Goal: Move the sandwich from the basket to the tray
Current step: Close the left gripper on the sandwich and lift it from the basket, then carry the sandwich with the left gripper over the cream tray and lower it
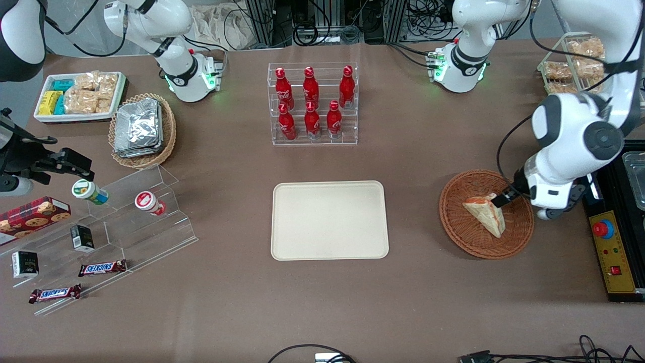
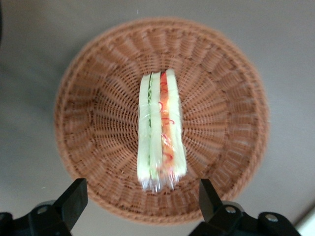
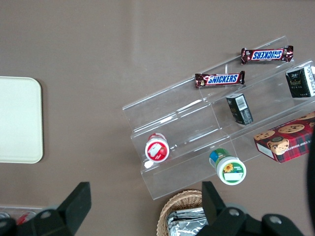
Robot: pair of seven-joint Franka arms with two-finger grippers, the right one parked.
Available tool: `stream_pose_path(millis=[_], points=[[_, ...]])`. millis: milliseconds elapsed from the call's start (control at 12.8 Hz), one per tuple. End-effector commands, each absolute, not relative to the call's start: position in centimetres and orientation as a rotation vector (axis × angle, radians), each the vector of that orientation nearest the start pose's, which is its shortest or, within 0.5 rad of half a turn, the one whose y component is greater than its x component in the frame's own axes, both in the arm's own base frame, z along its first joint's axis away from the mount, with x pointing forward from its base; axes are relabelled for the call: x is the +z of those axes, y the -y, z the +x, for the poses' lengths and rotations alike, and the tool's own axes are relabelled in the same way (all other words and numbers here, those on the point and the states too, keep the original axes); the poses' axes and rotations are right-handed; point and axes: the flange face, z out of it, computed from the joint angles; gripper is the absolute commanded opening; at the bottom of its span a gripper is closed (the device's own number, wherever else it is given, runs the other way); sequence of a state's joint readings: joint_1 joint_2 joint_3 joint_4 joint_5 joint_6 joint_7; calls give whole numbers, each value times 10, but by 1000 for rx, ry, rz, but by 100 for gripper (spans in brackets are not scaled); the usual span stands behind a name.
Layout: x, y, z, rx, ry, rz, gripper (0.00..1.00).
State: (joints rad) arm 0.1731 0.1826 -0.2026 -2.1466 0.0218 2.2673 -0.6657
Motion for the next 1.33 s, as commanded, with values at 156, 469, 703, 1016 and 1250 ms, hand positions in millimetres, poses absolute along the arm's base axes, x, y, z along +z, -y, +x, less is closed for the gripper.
stream_pose_path(millis=[156, 469, 703, 1016, 1250], points=[[238, 14, 571, 76, 1033, -3003, 100], [237, 15, 575, 61, 1066, -2996, 0], [260, 17, 586, 58, 1060, -2995, 0], [362, 13, 620, 239, 995, -2921, 0], [443, 64, 634, 228, 739, -2942, 0]])
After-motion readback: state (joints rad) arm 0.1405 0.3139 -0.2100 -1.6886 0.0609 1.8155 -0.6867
